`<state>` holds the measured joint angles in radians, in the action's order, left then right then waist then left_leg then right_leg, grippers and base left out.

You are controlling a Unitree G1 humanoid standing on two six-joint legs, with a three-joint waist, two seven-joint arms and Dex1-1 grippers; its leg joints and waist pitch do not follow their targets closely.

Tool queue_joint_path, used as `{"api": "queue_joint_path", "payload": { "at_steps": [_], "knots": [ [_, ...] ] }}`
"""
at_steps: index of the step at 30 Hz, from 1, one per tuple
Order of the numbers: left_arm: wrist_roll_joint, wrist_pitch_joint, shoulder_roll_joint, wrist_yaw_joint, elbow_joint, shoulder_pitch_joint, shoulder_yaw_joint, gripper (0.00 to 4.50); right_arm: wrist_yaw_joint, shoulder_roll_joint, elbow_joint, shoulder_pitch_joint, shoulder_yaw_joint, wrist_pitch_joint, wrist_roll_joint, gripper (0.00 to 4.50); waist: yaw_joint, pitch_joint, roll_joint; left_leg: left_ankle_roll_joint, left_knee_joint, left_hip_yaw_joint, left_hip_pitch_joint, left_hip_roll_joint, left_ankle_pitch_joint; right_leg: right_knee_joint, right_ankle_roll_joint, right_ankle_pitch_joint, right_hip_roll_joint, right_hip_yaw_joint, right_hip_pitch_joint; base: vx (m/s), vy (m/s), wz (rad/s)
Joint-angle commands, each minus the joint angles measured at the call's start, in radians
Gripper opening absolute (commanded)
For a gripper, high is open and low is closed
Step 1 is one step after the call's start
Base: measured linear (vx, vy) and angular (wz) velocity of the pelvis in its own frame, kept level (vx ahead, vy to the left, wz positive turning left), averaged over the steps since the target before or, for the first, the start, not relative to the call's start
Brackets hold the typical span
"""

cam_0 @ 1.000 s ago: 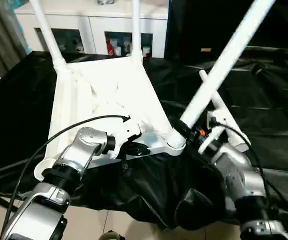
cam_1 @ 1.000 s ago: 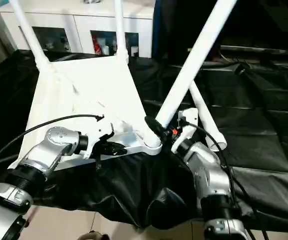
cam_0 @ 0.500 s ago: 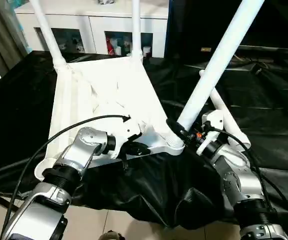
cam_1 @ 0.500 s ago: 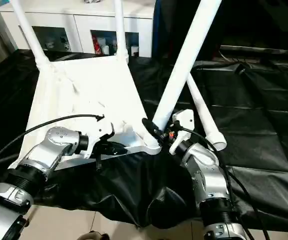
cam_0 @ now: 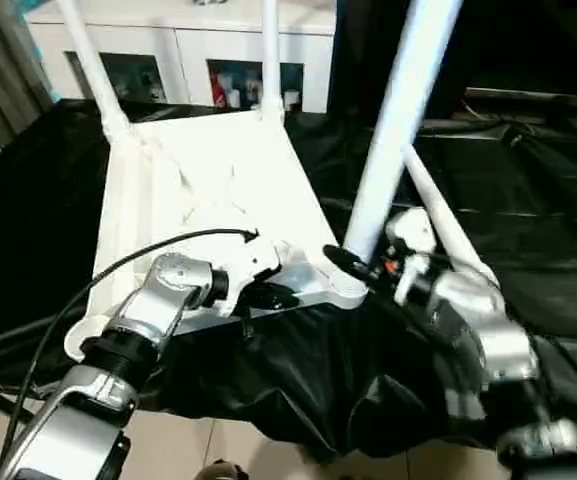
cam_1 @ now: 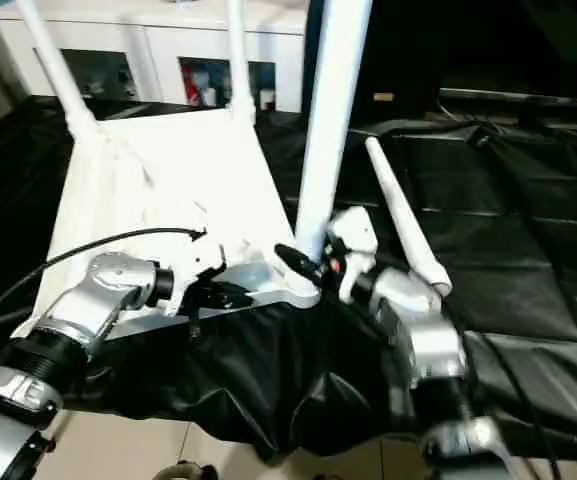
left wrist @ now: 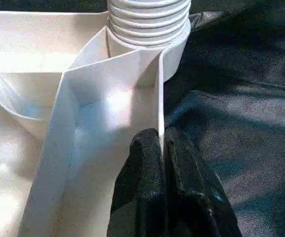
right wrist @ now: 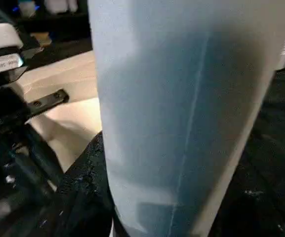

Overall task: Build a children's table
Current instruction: Rotate leg to tighten

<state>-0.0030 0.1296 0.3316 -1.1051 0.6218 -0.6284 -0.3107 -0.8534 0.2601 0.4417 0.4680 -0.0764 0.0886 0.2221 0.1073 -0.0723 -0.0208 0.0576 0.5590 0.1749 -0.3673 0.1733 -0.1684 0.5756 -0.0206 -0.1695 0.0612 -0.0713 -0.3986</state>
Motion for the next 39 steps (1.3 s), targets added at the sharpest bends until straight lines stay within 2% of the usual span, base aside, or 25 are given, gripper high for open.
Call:
{"api": "queue_joint_path", "payload": {
  "at_steps": [1,4,9,14,19,20,21,22,23,26,27,28,29,30,32,34,35,36,38,39],
  "knots": [
    [-0.005,-0.02,0.002,0.013,-0.018,-0.002,0.023,0.0,-0.057,0.005,0.043,-0.005,-0.052,0.063,-0.015,1.89,-0.003,0.046,0.014,-0.04,-0.072,-0.029,0.017,0.058,-0.341,-0.113,-0.07,-0.648,0.105,0.05,0.023,0.0,0.0,0.0],
    [-0.004,-0.021,0.008,0.01,-0.024,0.003,0.021,0.0,-0.113,0.022,0.051,0.02,-0.072,0.091,-0.015,1.89,0.001,0.05,0.017,-0.046,-0.07,-0.026,0.016,0.06,-0.31,-0.105,-0.088,-0.598,0.105,0.053,0.026,0.0,0.0,0.0],
    [-0.003,-0.021,0.013,0.009,-0.033,0.01,0.018,0.0,-0.137,0.026,0.071,0.032,-0.077,0.094,-0.016,1.89,0.004,0.054,0.02,-0.053,-0.069,-0.023,0.013,0.061,-0.274,-0.095,-0.107,-0.538,0.103,0.054,0.03,0.0,0.0,0.0],
    [-0.003,-0.019,0.018,0.011,-0.051,0.022,0.017,0.0,-0.154,0.029,0.066,0.01,-0.081,0.089,-0.015,1.89,0.007,0.056,0.021,-0.058,-0.067,-0.021,0.01,0.062,-0.247,-0.087,-0.125,-0.481,0.102,0.055,0.035,0.0,0.0,0.0],
    [-0.013,-0.039,0.02,0.002,-0.075,0.038,0.022,0.0,-0.16,0.024,0.078,-0.017,-0.068,0.069,-0.009,1.89,0.005,0.052,0.019,-0.062,-0.068,-0.021,0.01,0.06,-0.249,-0.087,-0.124,-0.478,0.1,0.055,0.035,0.0,0.0,0.0],
    [-0.022,-0.042,0.027,-0.02,-0.094,0.047,0.021,0.0,-0.161,0.022,0.088,-0.021,-0.063,0.059,-0.007,1.89,0.003,0.039,0.009,-0.062,-0.071,-0.022,0.009,0.06,-0.266,-0.091,-0.122,-0.49,0.099,0.056,0.028,0.0,0.0,0.0],
    [-0.022,-0.042,0.027,-0.02,-0.094,0.047,0.021,0.0,-0.161,0.022,0.088,-0.021,-0.063,0.059,-0.007,1.89,0.001,0.04,0.011,-0.062,-0.072,-0.022,0.009,0.061,-0.276,-0.092,-0.121,-0.498,0.099,0.056,0.029,0.0,0.0,0.0],
    [-0.022,-0.039,0.041,-0.037,-0.119,0.058,0.015,0.0,-0.163,0.022,0.088,-0.025,-0.062,0.056,-0.009,1.89,-0.001,0.029,0.006,-0.059,-0.076,-0.024,0.009,0.061,-0.292,-0.093,-0.117,-0.508,0.098,0.057,0.024,0.0,0.0,0.0],
    [-0.021,-0.035,0.045,-0.041,-0.13,0.063,0.012,0.0,-0.164,0.023,0.082,-0.028,-0.061,0.057,-0.009,1.89,-0.003,0.029,0.008,-0.057,-0.077,-0.024,0.01,0.062,-0.308,-0.095,-0.115,-0.52,0.095,0.056,0.024,0.0,0.0,0.0],
    [-0.025,0.009,0.063,-0.041,-0.199,0.083,0.013,0.0,-0.145,0.025,0.041,-0.043,-0.055,0.067,-0.002,1.89,-0.013,0.015,0.011,-0.054,-0.084,-0.027,0.008,0.063,-0.322,-0.094,-0.113,-0.517,0.094,0.06,0.021,0.0,0.0,0.0],
    [-0.021,0.017,0.063,-0.032,-0.204,0.082,0.015,0.0,-0.136,0.023,0.035,-0.046,-0.053,0.068,-0.002,1.89,-0.013,0.017,0.01,-0.053,-0.084,-0.027,0.011,0.065,-0.323,-0.093,-0.117,-0.513,0.095,0.06,0.021,0.0,0.0,0.0],
    [-0.017,0.027,0.063,-0.019,-0.21,0.081,0.017,0.0,-0.125,0.02,0.028,-0.049,-0.05,0.069,-0.002,1.89,-0.015,0.014,0.01,-0.052,-0.085,-0.026,0.012,0.065,-0.322,-0.093,-0.124,-0.502,0.095,0.061,0.02,0.0,0.0,0.0],
    [-0.012,0.043,0.057,0.008,-0.212,0.077,0.025,0.0,-0.097,0.013,0.025,-0.052,-0.043,0.068,-0.007,1.89,-0.018,0.005,0.012,-0.051,-0.087,-0.026,0.01,0.065,-0.327,-0.095,-0.128,-0.503,0.093,0.061,0.017,0.0,0.0,0.0],
    [-0.015,0.076,0.044,0.042,-0.219,0.072,0.039,0.0,-0.054,0.001,0.024,-0.058,-0.035,0.064,-0.016,1.89,-0.018,0.002,0.012,-0.049,-0.088,-0.026,0.011,0.064,-0.338,-0.097,-0.127,-0.517,0.094,0.061,0.016,0.0,0.0,0.0],
    [-0.022,0.119,0.026,0.076,-0.232,0.066,0.055,0.0,0.005,-0.015,0.03,-0.063,-0.025,0.057,-0.032,1.89,-0.027,-0.013,0.017,-0.03,-0.091,-0.031,0.016,0.063,-0.391,-0.106,-0.11,-0.62,0.1,0.062,0.008,0.0,0.0,0.0],
    [-0.015,0.164,0.008,0.123,-0.238,0.055,0.065,0.0,0.089,-0.041,0.044,-0.065,-0.01,0.059,-0.052,1.89,-0.032,-0.022,0.018,-0.021,-0.092,-0.036,0.019,0.059,-0.429,-0.116,-0.085,-0.712,0.103,0.06,0.003,0.0,0.0,0.0],
    [-0.001,0.209,-0.02,0.189,-0.226,0.035,0.075,0.0,0.18,-0.075,0.049,-0.069,0.005,0.069,-0.066,1.89,-0.036,-0.034,0.02,-0.014,-0.094,-0.039,0.021,0.058,-0.452,-0.122,-0.066,-0.767,0.105,0.059,-0.003,0.0,0.0,0.0],
    [0.003,0.222,-0.029,0.211,-0.221,0.029,0.079,0.0,0.207,-0.085,0.05,-0.071,0.01,0.072,-0.07,1.89,-0.037,-0.034,0.019,-0.01,-0.093,-0.04,0.023,0.056,-0.456,-0.126,-0.059,-0.788,0.107,0.059,-0.006,0.0,0.0,0.0],
    [0.014,0.241,-0.057,0.272,-0.19,0.005,0.09,0.0,0.283,-0.116,0.072,-0.064,0.027,0.084,-0.075,1.89,-0.04,-0.044,0.019,-0.011,-0.091,-0.042,0.035,0.05,-0.478,-0.146,-0.029,-0.845,0.106,0.05,-0.013,-0.025,0.005,0.01],
    [0.027,0.252,-0.076,0.318,-0.162,-0.013,0.095,0.0,0.333,-0.137,0.095,-0.053,0.039,0.085,-0.077,1.89,-0.041,-0.047,0.015,-0.011,-0.091,-0.041,0.04,0.049,-0.486,-0.152,-0.023,-0.849,0.105,0.045,-0.015,-0.05,0.018,0.02]
  ]
}}
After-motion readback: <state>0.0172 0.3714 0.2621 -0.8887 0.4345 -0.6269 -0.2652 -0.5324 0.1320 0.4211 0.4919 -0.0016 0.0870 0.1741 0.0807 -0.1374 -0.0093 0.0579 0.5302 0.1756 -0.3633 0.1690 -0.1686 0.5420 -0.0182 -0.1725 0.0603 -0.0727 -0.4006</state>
